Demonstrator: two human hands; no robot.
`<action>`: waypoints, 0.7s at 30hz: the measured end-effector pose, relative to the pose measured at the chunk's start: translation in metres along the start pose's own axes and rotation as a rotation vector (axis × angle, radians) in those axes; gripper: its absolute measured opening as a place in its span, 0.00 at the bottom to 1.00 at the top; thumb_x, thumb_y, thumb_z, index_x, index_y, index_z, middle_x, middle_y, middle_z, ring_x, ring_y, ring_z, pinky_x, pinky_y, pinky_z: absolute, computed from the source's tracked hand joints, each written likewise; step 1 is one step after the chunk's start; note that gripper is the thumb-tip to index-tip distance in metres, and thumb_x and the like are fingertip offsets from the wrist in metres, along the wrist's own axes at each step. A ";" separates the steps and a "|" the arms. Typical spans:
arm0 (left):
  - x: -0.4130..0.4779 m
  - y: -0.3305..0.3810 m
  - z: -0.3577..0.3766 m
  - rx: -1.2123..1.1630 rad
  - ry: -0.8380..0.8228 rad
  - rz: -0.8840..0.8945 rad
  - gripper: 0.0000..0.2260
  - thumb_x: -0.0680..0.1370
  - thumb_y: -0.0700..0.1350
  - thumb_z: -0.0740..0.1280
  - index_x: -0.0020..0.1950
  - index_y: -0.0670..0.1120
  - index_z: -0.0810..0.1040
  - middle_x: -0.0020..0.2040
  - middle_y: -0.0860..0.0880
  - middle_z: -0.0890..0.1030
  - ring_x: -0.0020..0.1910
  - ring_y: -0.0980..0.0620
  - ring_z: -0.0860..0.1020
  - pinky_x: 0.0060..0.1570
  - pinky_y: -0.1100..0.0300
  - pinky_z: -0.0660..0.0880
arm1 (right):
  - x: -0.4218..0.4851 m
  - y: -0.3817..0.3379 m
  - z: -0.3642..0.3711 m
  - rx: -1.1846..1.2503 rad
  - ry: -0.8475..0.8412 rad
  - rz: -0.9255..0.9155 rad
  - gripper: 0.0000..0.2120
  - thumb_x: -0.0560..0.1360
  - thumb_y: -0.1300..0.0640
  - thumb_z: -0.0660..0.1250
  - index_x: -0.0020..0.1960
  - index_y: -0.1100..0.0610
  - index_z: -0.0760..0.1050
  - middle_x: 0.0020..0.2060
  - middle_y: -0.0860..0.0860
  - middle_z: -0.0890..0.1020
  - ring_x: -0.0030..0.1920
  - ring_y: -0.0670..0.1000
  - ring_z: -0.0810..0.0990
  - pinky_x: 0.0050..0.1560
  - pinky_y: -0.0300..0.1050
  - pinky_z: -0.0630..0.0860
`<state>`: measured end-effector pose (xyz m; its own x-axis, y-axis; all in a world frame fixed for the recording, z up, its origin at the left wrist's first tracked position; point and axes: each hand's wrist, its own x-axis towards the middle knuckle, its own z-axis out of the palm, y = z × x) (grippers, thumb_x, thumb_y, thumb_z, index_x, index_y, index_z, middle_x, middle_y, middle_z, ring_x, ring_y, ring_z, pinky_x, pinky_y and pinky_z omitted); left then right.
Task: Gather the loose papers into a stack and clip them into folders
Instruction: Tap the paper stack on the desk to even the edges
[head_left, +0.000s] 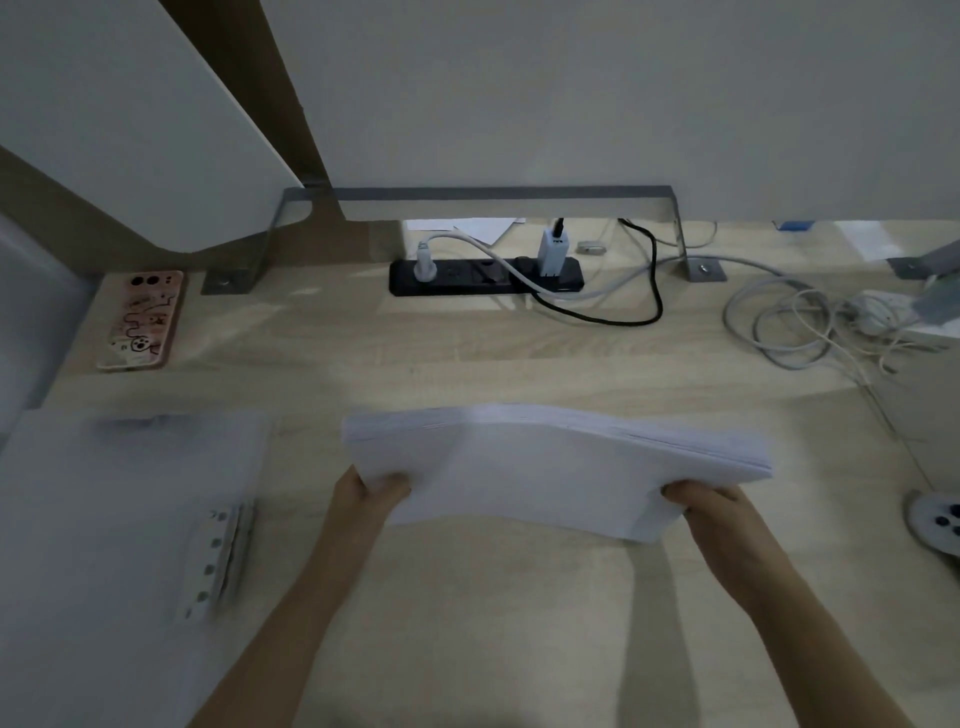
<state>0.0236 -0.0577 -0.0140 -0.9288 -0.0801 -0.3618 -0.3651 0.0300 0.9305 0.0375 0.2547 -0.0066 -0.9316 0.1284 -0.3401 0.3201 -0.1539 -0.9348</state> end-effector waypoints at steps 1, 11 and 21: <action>0.000 0.002 0.002 -0.004 0.014 0.013 0.17 0.63 0.43 0.64 0.51 0.43 0.78 0.41 0.54 0.82 0.40 0.62 0.79 0.37 0.74 0.74 | 0.000 -0.003 0.000 0.004 0.010 -0.018 0.19 0.71 0.75 0.55 0.44 0.57 0.80 0.40 0.48 0.85 0.45 0.45 0.81 0.45 0.34 0.77; 0.013 -0.007 0.000 0.068 0.126 -0.055 0.19 0.55 0.55 0.66 0.39 0.44 0.72 0.38 0.46 0.70 0.38 0.52 0.68 0.39 0.56 0.63 | 0.004 -0.002 0.000 -0.030 0.017 -0.019 0.16 0.71 0.69 0.61 0.38 0.53 0.84 0.38 0.47 0.84 0.47 0.47 0.79 0.54 0.43 0.70; 0.011 -0.007 0.002 0.073 0.053 -0.057 0.06 0.71 0.41 0.70 0.45 0.44 0.75 0.36 0.50 0.77 0.37 0.53 0.74 0.39 0.63 0.69 | 0.003 -0.005 -0.003 -0.124 -0.040 -0.007 0.18 0.63 0.44 0.72 0.48 0.55 0.82 0.48 0.50 0.85 0.55 0.49 0.80 0.57 0.43 0.75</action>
<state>0.0157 -0.0573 -0.0249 -0.9024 -0.1368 -0.4087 -0.4227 0.0960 0.9012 0.0337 0.2585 -0.0028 -0.9392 0.0893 -0.3316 0.3303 -0.0303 -0.9434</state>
